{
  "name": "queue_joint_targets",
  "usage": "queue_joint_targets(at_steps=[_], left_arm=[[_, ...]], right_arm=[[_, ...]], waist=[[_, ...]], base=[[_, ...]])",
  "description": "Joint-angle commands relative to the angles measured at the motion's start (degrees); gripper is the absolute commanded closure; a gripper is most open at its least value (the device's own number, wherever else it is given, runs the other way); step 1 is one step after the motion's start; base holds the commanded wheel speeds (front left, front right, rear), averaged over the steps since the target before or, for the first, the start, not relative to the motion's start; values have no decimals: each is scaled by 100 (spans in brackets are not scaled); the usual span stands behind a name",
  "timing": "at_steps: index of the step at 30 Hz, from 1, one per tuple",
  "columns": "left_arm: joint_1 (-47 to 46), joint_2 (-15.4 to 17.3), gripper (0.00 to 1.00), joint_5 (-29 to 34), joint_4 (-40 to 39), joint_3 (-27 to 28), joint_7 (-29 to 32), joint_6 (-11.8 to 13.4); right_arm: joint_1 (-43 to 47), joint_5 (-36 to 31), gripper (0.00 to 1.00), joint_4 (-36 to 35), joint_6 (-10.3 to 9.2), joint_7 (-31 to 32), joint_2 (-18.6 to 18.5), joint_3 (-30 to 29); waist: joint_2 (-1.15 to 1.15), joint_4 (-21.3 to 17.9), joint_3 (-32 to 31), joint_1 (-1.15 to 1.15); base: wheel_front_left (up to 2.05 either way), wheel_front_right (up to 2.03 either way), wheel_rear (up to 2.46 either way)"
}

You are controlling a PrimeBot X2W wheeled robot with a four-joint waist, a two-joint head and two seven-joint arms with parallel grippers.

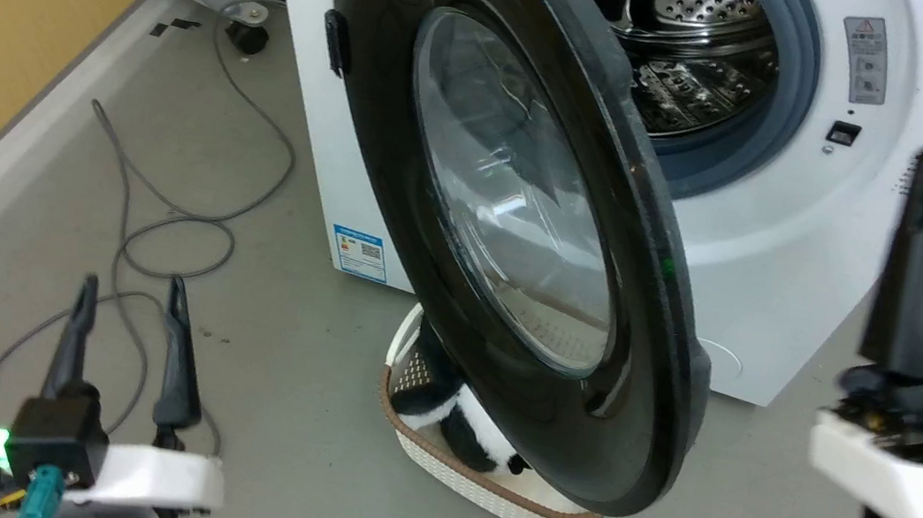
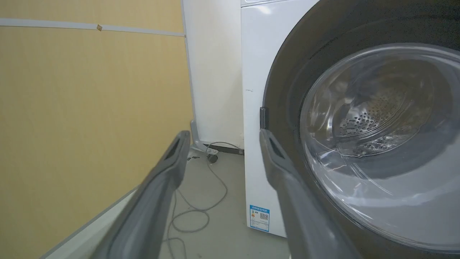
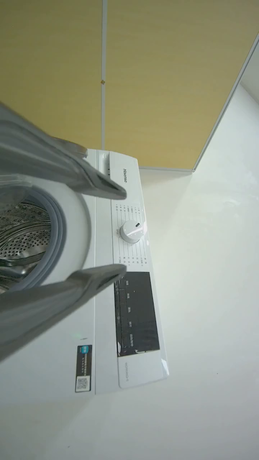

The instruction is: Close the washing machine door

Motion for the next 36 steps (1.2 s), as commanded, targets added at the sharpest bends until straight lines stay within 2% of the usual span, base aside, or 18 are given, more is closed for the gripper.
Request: queue_joint_targets(at_steps=[1, 2, 8, 15, 20, 26, 36], left_arm=[[100, -36, 0, 61, 37, 36, -24, -65], [151, -69, 0, 92, 61, 53, -24, -121], [312, -279, 0, 285, 87, 180, -25, -376], [326, -534, 0, 421, 135, 382, -25, -651], [317, -660, 0, 563, 137, 477, -25, -756], [298, -784, 0, 683, 116, 543, -25, -839], [200, -906, 0, 859, 149, 546, -25, -905]], right_arm=[[-92, -16, 87, -75, 5, -18, 8, 128], [-94, -23, 100, -107, 5, -18, -21, 259], [-53, 54, 100, -65, 5, -18, -392, 1150], [117, 353, 100, 396, 5, -18, -1136, 2520], [356, 364, 100, 871, 5, -18, -1454, 3090], [683, 387, 100, 1447, 5, -18, -1610, 3169], [764, 461, 100, 2065, 5, -18, -1625, 2329]], waist=[[0, 29, -5, 0], [0, 48, -6, 0], [0, 113, -11, 0], [0, 91, -18, 0], [0, 34, -18, 0], [0, -56, 38, 0], [0, -220, 225, 0]], base=[[0, 0, 0], [0, 0, 0], [0, 0, 0], [0, 0, 0], [0, 0, 0], [0, 0, 0], [0, 0, 0]])
